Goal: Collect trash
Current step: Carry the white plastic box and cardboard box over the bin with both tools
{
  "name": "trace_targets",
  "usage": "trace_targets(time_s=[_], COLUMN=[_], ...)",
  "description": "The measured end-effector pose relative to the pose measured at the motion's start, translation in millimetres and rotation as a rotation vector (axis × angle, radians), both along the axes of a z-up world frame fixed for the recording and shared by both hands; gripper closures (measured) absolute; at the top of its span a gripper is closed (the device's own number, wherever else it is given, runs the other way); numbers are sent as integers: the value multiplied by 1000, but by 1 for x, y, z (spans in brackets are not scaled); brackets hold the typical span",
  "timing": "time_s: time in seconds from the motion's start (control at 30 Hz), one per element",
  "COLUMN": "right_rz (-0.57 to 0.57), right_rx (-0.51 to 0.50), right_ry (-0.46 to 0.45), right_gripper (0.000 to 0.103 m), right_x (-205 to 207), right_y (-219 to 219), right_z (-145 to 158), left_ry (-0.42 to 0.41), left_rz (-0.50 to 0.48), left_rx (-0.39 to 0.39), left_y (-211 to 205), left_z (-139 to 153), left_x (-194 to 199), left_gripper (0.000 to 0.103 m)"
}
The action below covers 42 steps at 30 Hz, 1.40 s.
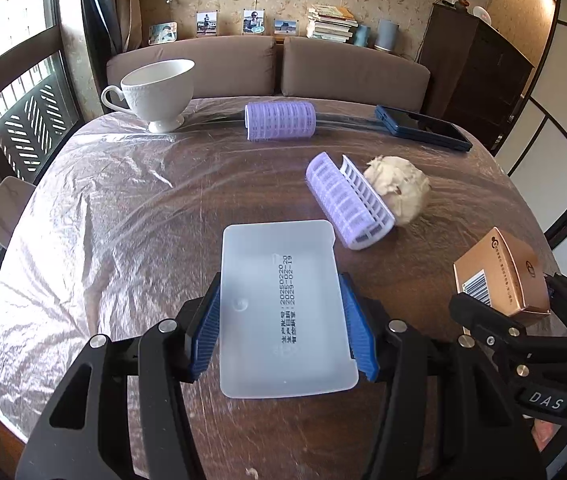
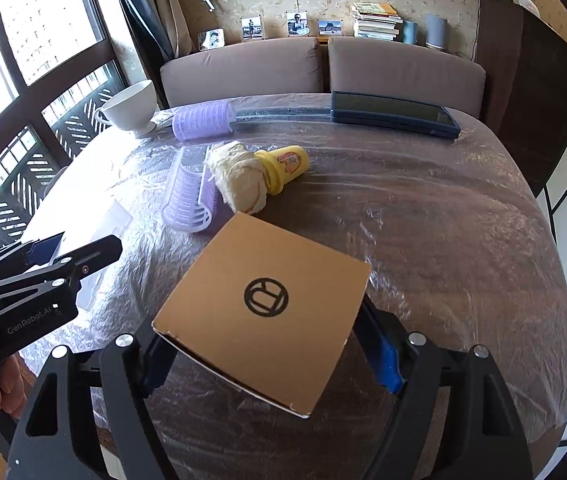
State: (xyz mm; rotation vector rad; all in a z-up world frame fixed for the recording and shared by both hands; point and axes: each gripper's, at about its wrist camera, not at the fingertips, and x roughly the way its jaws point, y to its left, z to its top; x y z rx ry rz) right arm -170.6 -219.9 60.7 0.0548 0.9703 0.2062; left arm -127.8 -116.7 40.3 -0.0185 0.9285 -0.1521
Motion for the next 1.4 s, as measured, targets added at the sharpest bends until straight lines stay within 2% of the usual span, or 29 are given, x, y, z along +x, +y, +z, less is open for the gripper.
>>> trace_targets(time_s=[0.8,1.13,1.4], right_rz=[91,42,-9], right_rx=[8,11,5], right_ry=[0,6,32], right_gripper=[26,26,26], right_x=[-85,-114,-152], right_y=[10,20,33], right_z=[10,13,7], left_ry=[-10,-14,3], left_rz=[10,-58,-133], left_rx=[-19,-34,-19], left_y=[4,15,22], left_z=[6,9,2], left_x=[-88,-120,-154], left_gripper=[47,47,47])
